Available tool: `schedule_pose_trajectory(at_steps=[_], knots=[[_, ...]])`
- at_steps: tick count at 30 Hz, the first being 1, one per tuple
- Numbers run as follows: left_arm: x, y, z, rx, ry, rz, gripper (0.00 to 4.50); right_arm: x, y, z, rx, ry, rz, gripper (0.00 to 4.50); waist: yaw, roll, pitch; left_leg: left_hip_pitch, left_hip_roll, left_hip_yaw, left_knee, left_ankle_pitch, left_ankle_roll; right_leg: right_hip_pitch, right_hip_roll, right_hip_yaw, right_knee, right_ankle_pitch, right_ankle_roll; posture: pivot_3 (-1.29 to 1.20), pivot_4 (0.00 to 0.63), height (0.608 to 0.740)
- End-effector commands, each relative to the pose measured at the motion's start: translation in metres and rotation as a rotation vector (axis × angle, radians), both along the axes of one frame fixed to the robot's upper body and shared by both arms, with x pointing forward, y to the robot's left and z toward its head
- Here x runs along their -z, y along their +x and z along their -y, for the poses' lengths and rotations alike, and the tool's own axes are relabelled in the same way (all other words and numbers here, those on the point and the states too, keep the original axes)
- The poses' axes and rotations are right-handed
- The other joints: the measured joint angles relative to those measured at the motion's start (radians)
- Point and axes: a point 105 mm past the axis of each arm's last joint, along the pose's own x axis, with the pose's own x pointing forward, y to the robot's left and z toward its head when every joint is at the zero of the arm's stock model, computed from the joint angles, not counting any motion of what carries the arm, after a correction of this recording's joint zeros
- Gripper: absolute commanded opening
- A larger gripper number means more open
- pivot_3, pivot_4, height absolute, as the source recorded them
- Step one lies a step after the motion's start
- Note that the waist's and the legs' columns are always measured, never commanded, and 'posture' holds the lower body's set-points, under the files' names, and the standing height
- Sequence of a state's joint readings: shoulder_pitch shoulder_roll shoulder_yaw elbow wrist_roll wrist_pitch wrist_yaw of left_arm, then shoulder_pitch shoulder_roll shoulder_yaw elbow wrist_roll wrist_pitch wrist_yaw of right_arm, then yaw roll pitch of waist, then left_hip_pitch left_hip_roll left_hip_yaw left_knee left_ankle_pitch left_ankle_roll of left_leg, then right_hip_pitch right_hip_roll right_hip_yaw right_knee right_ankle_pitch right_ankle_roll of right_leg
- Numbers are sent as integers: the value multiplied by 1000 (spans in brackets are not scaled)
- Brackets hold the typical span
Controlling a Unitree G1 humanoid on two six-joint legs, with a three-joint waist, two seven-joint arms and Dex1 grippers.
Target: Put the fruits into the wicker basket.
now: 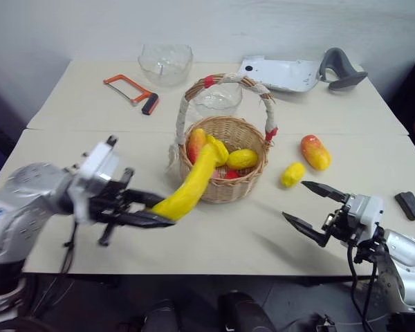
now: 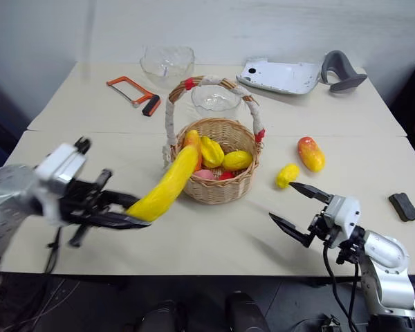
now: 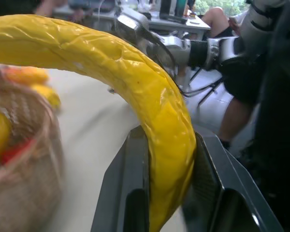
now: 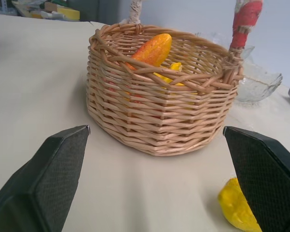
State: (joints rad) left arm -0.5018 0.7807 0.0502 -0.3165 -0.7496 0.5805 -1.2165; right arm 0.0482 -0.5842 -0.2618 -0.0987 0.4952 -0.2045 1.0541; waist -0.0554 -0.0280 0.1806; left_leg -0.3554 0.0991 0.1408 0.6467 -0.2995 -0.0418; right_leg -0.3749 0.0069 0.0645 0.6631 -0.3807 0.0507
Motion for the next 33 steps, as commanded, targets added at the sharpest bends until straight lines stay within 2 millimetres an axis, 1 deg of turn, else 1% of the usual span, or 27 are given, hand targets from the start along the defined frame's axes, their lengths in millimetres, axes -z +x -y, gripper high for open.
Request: schedule_pose_trajectory(at_steps=[1,2,3,5,6,9,10,11,12,14,15,18,19,20,22,25,26,27,28,29,31,33], knots=[[14,37,14,-108,36,91,1049,-9,-10,7,44,-20,59,4500,0,1,0,0,0,0,1,0,0,0,0,1,0,1,1,0,150,740],[19,42,16,-109,39,88,1049,-8,-12,5,41,-28,59,4500,-2,1,0,0,0,1,1,0,0,0,0,2,1,1,2,0,150,740],[21,52,18,-139,30,93,1049,-8,-13,3,35,-34,56,4500,-6,1,1,0,0,2,2,0,1,0,1,4,1,2,3,0,150,740],[21,67,22,-169,13,112,1049,-8,-15,0,31,-33,55,4500,-7,1,1,1,0,5,1,0,1,0,1,7,1,3,3,0,150,740],[18,72,27,-167,-2,125,1049,-9,-15,-1,35,-30,57,4500,-8,1,1,1,0,5,2,0,1,-1,1,7,1,3,4,0,150,740],[9,81,40,-170,-47,157,1780,-14,-14,-2,66,-15,65,4500,-1,2,2,1,1,6,2,0,1,-2,1,8,1,3,4,0,150,740],[3,82,41,-171,-79,172,2027,-14,-14,0,80,-17,63,4500,1,2,2,1,0,6,2,0,1,-2,1,8,1,3,4,0,150,740],[-1,82,41,-170,-101,183,2398,-13,-15,1,88,-19,60,4500,1,2,2,1,0,6,2,0,1,-2,1,8,1,3,4,0,150,740],[-6,77,38,-148,-132,171,2693,-12,-15,5,114,-19,56,4500,1,2,2,1,0,6,2,0,1,-2,1,8,0,3,4,0,150,740],[-9,63,29,-97,-142,161,3288,-11,-17,12,176,-21,60,4500,-1,2,2,1,1,6,1,0,1,-2,1,9,0,3,5,0,150,740],[-6,54,21,-64,-121,138,3624,-8,-18,18,221,-7,53,4500,-5,2,2,1,1,6,1,0,1,-2,1,9,1,3,5,0,150,740],[-12,47,-5,-132,-98,188,4451,8,-25,36,368,-25,-10,4500,-6,2,2,2,2,7,-1,0,-1,-3,2,9,2,2,3,0,150,740],[-15,45,-16,-167,-89,197,4481,14,-27,41,407,-37,-48,4500,-6,3,2,2,2,6,-1,0,-1,-3,2,9,2,2,3,0,150,740],[-16,43,-22,-184,-82,197,4481,18,-29,44,432,-45,-74,4500,-5,3,2,2,2,6,0,0,-1,-3,2,9,3,2,3,0,150,740],[-16,41,-50,-275,-27,198,4481,24,-44,47,453,-1,-138,4500,-4,3,2,2,2,6,1,0,-1,-2,1,9,4,2,3,0,150,740],[-9,39,-89,-406,53,173,4481,25,-54,59,571,94,-167,4500,-4,3,2,3,1,6,-1,0,0,-1,0,9,4,2,3,0,150,740],[-8,39,-96,-429,65,168,4481,23,-53,60,596,117,-167,4500,-4,3,2,3,1,6,-1,0,0,-1,0,9,3,2,3,0,150,740],[-9,38,-99,-435,67,172,4481,21,-52,58,606,130,-165,4500,-5,3,2,3,1,6,-1,0,0,-1,0,9,3,2,3,0,150,740],[-11,36,-97,-426,63,165,4481,16,-46,52,603,148,-158,4500,-5,2,2,3,1,7,-1,0,0,-1,0,9,3,2,3,0,150,740],[-14,33,-92,-407,56,155,4481,8,-36,44,593,177,-144,4500,-5,2,2,3,1,7,-1,0,1,-1,-1,8,3,2,3,0,150,740],[-21,32,-79,-364,39,150,4481,-11,-4,33,631,305,-179,4500,-9,1,2,3,0,7,0,-1,1,-1,-2,9,3,3,4,0,150,740],[-25,33,-73,-350,30,157,4481,-23,12,26,629,417,-223,4500,-12,1,3,2,0,7,0,-1,1,-2,-2,9,3,5,3,0,150,740]])
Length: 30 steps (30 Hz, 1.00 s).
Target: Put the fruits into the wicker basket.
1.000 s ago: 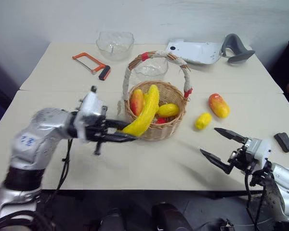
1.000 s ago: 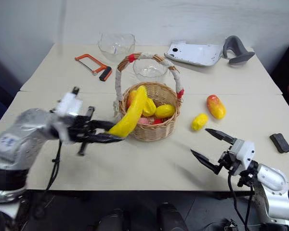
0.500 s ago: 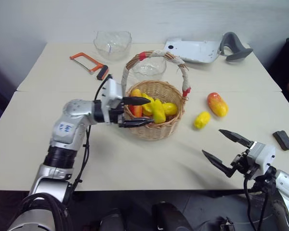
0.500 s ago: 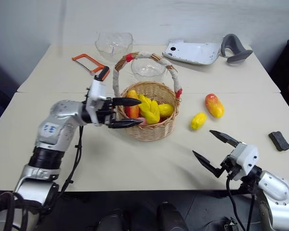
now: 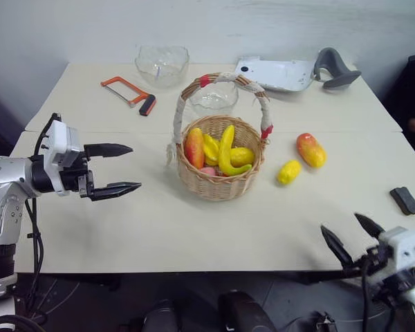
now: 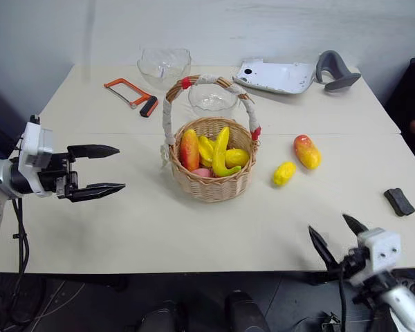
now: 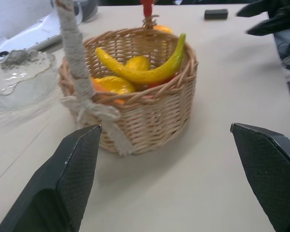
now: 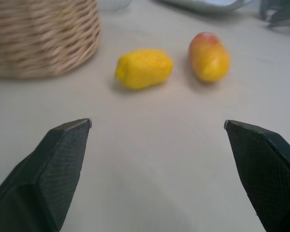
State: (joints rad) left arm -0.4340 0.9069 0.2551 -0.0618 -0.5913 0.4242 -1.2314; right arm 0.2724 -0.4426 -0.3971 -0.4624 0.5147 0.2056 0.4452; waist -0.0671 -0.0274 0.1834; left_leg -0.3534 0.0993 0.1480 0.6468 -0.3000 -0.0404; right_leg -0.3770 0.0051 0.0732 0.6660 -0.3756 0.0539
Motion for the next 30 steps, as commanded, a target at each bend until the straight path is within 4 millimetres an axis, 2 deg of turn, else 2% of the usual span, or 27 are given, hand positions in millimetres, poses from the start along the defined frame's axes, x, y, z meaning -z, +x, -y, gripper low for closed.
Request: schedule_pose_trajectory(at_steps=[1,3,5,7,9,12,16,20,25,30], knots=[[-21,-4,18,62,-21,59,4481,-35,32,-17,30,213,21,4500,0,0,0,0,0,0,0,0,0,-1,0,0,0,0,0,0,150,740],[-22,-3,22,70,-37,52,4481,-42,50,-16,72,225,29,4500,6,0,0,-1,1,-1,-1,1,-2,-2,3,0,0,-1,-2,0,150,740],[-17,-3,28,86,-38,39,4481,-36,71,-13,153,168,-6,4500,7,1,0,-5,1,-1,-2,1,-3,-8,3,0,0,-2,-3,0,150,740],[-12,-4,33,102,-29,30,4481,-31,84,-11,199,137,-25,4500,8,0,0,-12,1,0,-1,1,-3,-15,3,1,2,-2,-3,0,150,740],[-11,-6,35,106,-34,26,4481,-27,90,-16,199,117,-36,4500,7,0,0,-22,1,1,2,1,-2,-28,3,3,9,-2,0,0,150,740],[-10,-7,38,106,-37,22,4481,-11,99,-24,209,62,-81,4500,2,0,0,-25,1,4,1,1,-3,-35,3,8,14,-1,2,0,150,740],[-9,-8,41,112,-55,4,4481,2,111,-38,169,121,-97,4500,-20,0,0,-24,1,5,2,2,-4,-34,5,10,15,-1,2,0,150,740],[-8,-8,44,123,-54,2,4481,15,124,-42,185,193,-118,4500,-32,-1,-1,-20,0,10,4,5,-2,-31,4,15,16,-1,2,0,150,740],[-9,-6,44,119,-59,10,4481,17,133,-59,91,281,-118,4500,-39,-1,-1,-17,0,10,4,5,-2,-28,4,15,17,-1,1,0,150,740],[-10,-4,45,118,-64,20,4481,18,149,-61,79,289,-118,4500,-42,-1,-1,-17,0,9,4,5,-2,-28,4,15,17,-1,2,0,150,740]])
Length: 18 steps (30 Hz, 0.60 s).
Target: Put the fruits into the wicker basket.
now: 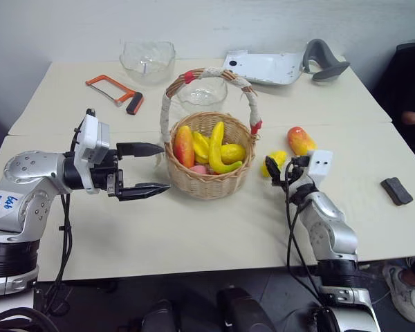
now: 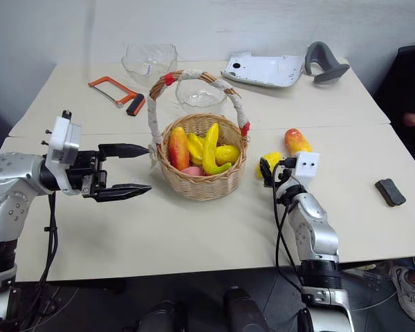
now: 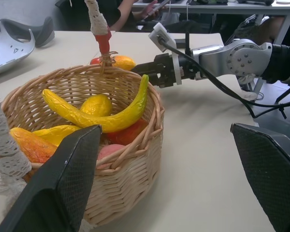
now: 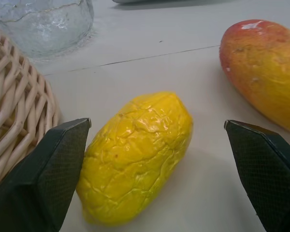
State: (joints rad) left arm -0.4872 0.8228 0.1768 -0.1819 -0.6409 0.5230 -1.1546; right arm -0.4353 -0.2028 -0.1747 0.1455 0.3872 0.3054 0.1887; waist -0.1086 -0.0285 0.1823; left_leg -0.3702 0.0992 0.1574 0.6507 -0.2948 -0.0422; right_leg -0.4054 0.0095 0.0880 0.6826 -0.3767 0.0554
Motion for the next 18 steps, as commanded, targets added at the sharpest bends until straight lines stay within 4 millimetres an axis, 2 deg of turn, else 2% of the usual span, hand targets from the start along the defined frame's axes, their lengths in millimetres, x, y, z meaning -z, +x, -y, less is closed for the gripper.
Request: schedule_pose_trajectory(at_steps=[1,5,8,11,12,15,16,18], knots=[[-8,-1,2,12,-9,40,4481,8,9,8,24,-1,-15,4500,0,0,0,0,0,0,0,0,0,0,0,0,0,0,0,0,150,740],[-8,0,3,11,-11,45,4500,7,15,2,-28,12,-11,3732,-1,0,0,0,0,0,0,0,0,0,0,0,0,0,0,0,150,740],[-8,0,3,14,-9,46,4500,1,15,-2,-74,32,2,2685,-3,0,0,0,0,0,0,0,0,-1,0,0,0,0,0,0,150,740],[-9,-3,4,23,-16,46,4500,-31,-1,3,-156,26,130,2136,0,1,0,-1,0,0,0,0,0,-1,0,0,1,0,0,0,150,740],[-9,-3,4,24,-17,46,4500,-38,-6,4,-176,16,155,2100,1,1,1,-2,0,0,-1,0,0,-2,0,0,1,0,0,0,150,740],[-8,-7,2,20,-26,32,4500,-72,-40,-5,-371,-125,290,2062,1,2,1,-3,0,0,-1,0,0,-4,0,0,2,0,0,0,150,740],[-7,-8,0,15,-27,24,4500,-84,-59,-16,-500,-163,323,2062,2,2,1,-3,0,0,-2,0,0,-4,0,0,2,0,0,0,150,740],[-4,-8,-2,4,-29,13,4500,-89,-103,-45,-829,-317,325,2062,0,2,2,-3,0,-1,-2,0,0,-4,0,0,2,0,0,0,150,740]])
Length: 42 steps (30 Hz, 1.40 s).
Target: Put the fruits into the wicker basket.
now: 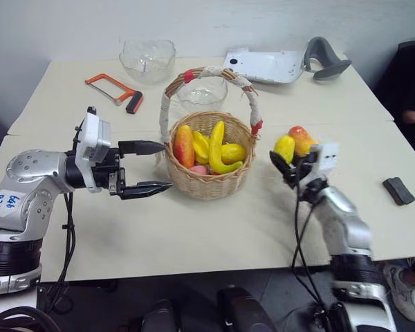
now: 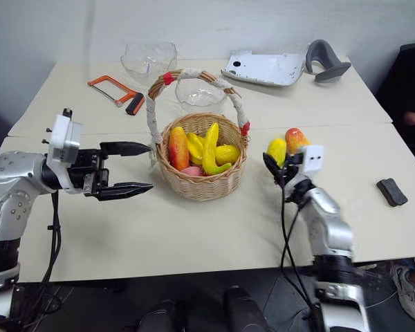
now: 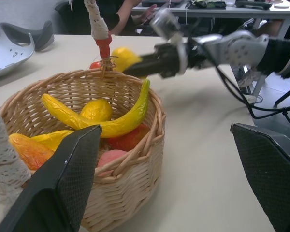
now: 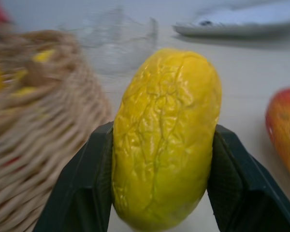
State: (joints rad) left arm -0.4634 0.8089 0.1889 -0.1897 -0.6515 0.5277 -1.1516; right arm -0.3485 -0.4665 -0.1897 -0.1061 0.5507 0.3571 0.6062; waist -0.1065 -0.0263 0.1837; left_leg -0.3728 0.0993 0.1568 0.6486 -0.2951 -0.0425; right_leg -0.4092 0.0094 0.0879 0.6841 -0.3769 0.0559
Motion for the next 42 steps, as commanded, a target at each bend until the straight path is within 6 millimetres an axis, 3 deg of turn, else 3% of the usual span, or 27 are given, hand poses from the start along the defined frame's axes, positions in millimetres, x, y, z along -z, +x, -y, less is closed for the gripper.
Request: schedule_pose_trajectory(at_steps=[1,3,6,12,14,15,18,20,22,25,28,32,35,38,42], knots=[[-6,-7,-2,-2,-8,25,4500,-29,-69,-55,-494,-237,94,2062,-4,0,0,1,0,0,-1,0,0,0,0,0,0,0,0,0,150,740],[-4,-7,-3,-6,-12,20,4500,-36,-78,-67,-565,-241,77,2062,-7,-2,-1,2,1,-4,0,0,-1,1,3,1,0,0,0,0,150,740],[-3,-6,-2,-12,-26,14,4500,-50,-72,-93,-600,-203,75,2062,-8,-3,0,3,1,-9,1,1,-3,2,6,3,-1,1,-2,0,150,740],[-4,-1,-12,-85,-86,2,4500,-54,-6,-132,-360,-279,117,2062,-6,-4,0,1,0,-9,4,1,-3,0,5,3,2,1,-3,0,150,740],[1,-4,-11,-78,-81,-12,4500,-48,1,-138,-352,-346,139,2062,-2,-4,0,0,0,-9,3,0,-2,-2,3,2,3,1,-2,0,150,740],[3,-6,-10,-74,-80,-16,4500,-46,2,-140,-360,-357,147,2763,-1,-4,0,-1,-1,-9,2,0,-2,-3,2,1,3,1,-2,0,150,740],[5,-8,-9,-74,-79,-15,4500,-52,3,-136,-351,-338,172,3663,-3,-4,0,-2,-2,-9,1,-1,-1,-4,1,1,3,1,-2,0,150,740],[6,-8,-10,-82,-80,-14,4500,-61,-8,-126,-339,-405,298,4360,-3,-4,0,-2,-1,-9,2,-1,-1,-4,1,0,3,1,-2,0,150,740],[8,-8,-12,-95,-71,-13,4500,-62,-26,-113,-367,-456,341,4459,2,-4,0,-2,-2,-10,2,-1,-1,-4,1,0,3,1,-2,0,150,740],[10,-10,-14,-104,-72,-14,4500,-51,-67,-97,-500,-348,292,4459,8,-4,0,-2,-2,-10,2,-1,-1,-2,1,0,1,1,-2,0,150,740],[10,-12,-12,-87,-75,1,4500,-26,-75,-52,-354,-288,198,4459,18,-5,0,-1,-2,-11,1,-1,-1,0,1,0,0,1,-2,0,150,740],[-25,-5,15,-52,-163,137,4500,9,-71,41,48,-274,102,4459,32,-6,1,0,-4,-10,4,0,1,4,1,1,-3,2,0,0,150,740],[-39,-7,33,1,-200,151,4500,31,-80,87,231,-301,44,4459,43,-6,1,4,-5,-13,5,0,3,13,1,1,-8,4,3,0,150,740],[-40,-8,41,31,-191,116,4500,45,-88,106,315,-340,11,4459,32,-4,0,8,-6,-10,3,-1,5,16,0,2,-10,4,3,0,150,740],[-44,-7,41,22,-207,98,4500,46,-87,104,319,-292,-27,4459,16,-4,1,10,-4,-10,0,0,2,16,2,3,-9,4,3,0,150,740]])
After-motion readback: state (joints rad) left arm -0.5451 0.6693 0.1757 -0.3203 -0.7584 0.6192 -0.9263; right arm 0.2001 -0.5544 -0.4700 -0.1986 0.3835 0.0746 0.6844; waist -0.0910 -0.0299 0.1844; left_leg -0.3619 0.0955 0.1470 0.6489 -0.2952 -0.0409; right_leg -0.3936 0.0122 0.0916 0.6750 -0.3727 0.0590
